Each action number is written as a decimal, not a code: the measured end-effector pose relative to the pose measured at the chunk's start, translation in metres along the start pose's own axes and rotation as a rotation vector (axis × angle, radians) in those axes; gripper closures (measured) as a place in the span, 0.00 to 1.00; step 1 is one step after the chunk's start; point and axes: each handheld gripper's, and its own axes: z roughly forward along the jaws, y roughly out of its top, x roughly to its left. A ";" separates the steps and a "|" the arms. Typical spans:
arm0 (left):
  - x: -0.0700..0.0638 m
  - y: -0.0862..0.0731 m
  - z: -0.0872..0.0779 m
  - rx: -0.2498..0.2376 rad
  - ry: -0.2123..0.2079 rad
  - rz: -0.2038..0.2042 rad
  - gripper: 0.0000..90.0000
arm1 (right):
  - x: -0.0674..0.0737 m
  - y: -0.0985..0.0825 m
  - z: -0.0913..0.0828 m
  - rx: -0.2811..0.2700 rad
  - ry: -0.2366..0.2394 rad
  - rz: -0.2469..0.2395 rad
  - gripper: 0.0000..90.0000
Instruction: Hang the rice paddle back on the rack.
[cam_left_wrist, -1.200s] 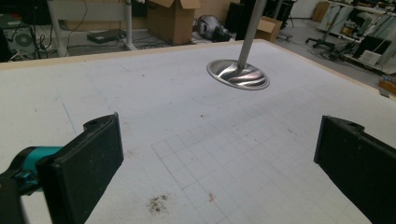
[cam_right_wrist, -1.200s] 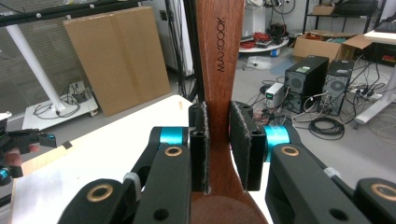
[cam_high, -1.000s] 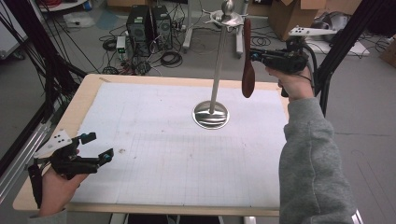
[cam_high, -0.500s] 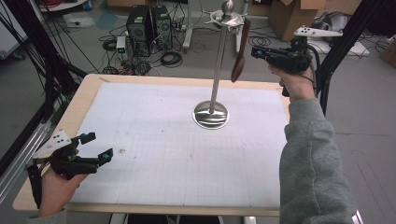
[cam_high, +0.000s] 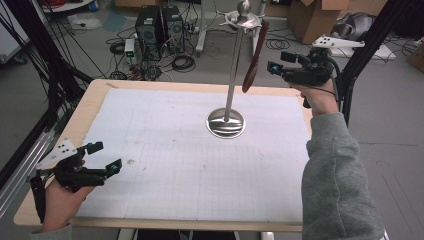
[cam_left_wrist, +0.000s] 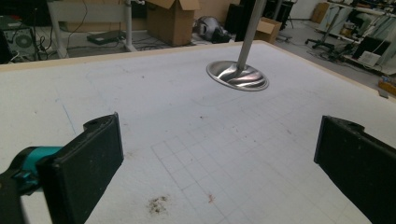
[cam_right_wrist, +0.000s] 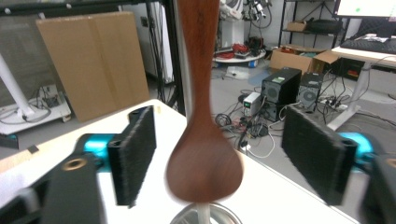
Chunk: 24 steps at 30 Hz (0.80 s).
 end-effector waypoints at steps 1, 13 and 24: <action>0.000 0.000 0.000 -0.001 0.000 -0.002 0.02 | 0.000 -0.001 0.000 0.006 -0.007 -0.003 0.21; 0.001 0.006 0.003 -0.017 -0.006 -0.003 0.02 | 0.010 -0.008 -0.010 0.018 -0.007 -0.053 0.11; 0.001 0.012 0.006 -0.040 -0.016 0.000 0.02 | 0.017 -0.030 -0.021 0.019 0.003 -0.043 0.11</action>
